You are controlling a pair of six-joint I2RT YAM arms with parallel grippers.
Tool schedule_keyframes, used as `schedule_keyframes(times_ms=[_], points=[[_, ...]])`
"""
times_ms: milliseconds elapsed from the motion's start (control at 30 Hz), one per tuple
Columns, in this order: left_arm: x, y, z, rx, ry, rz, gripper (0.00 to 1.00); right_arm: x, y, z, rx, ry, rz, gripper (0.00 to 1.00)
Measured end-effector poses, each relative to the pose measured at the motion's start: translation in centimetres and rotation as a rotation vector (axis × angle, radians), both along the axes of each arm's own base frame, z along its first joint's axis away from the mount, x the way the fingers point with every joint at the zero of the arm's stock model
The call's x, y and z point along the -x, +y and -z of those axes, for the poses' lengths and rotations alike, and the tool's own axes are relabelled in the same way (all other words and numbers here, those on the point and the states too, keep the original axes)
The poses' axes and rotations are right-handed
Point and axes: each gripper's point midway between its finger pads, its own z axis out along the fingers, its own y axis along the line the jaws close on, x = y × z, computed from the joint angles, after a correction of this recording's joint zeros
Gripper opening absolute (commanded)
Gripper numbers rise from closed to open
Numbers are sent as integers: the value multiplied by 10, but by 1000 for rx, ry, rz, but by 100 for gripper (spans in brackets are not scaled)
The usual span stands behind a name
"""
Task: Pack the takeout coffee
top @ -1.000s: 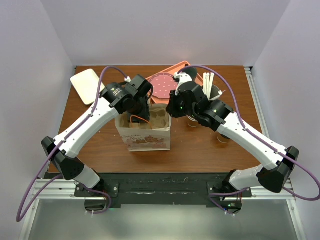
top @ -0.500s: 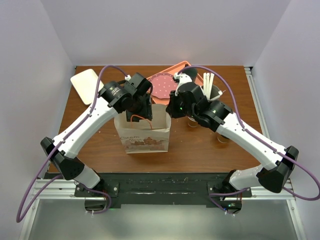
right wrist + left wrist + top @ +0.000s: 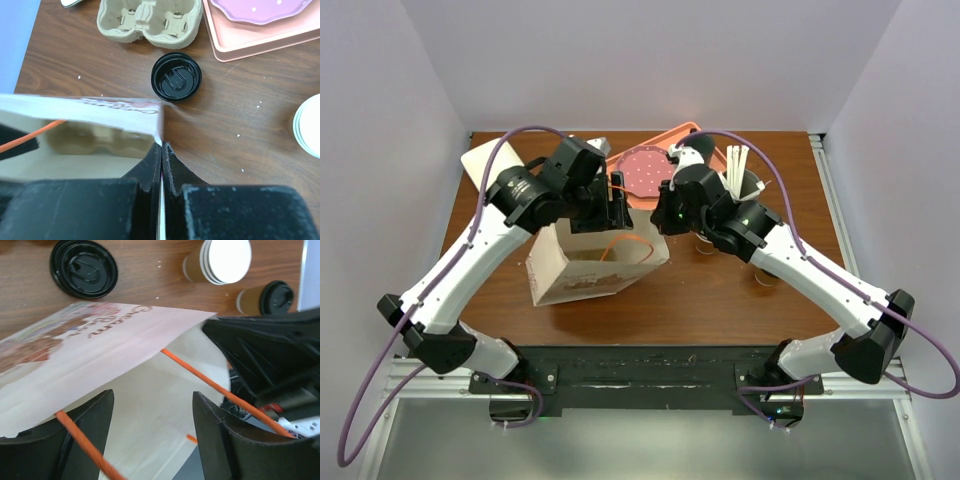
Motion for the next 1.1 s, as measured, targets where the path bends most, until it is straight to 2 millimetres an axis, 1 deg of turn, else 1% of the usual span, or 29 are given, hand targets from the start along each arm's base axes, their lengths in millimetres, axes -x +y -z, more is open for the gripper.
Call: schedule_keyframes(times_ms=[100,167,267,333,400,500,667,700,733,767,833,900,967,1000,1100], points=[[4,-1,-8,28,-20,29,71,-1,1,-1,-15,10,16,0],[7,-2,-7,36,-17,52,71,0,1,-4,-24,14,23,0],[14,-5,4,38,30,81,70,0,3,-6,-43,23,34,0],[20,-5,14,28,72,96,67,1,3,-7,-61,32,45,0],[25,-4,24,14,110,104,64,1,4,-9,-79,38,54,0],[33,0,38,-5,147,110,64,2,4,-11,-102,49,70,0],[49,4,43,-7,175,176,64,2,4,-11,-116,62,91,0],[51,5,45,-10,183,191,64,2,3,-11,-117,64,94,9],[53,5,47,-15,189,204,64,2,3,-10,-116,66,97,13],[55,6,48,-22,195,212,64,2,3,-10,-118,69,97,14],[56,8,49,-33,198,227,64,4,4,-11,-120,72,87,21],[56,8,49,-44,201,238,64,5,5,-13,-116,66,71,24],[53,7,47,-55,200,246,64,7,7,-21,-114,44,32,27],[51,6,46,-59,198,250,64,8,7,-25,-110,24,5,29],[44,2,43,-62,183,259,64,16,7,-46,-115,-53,-86,31]])
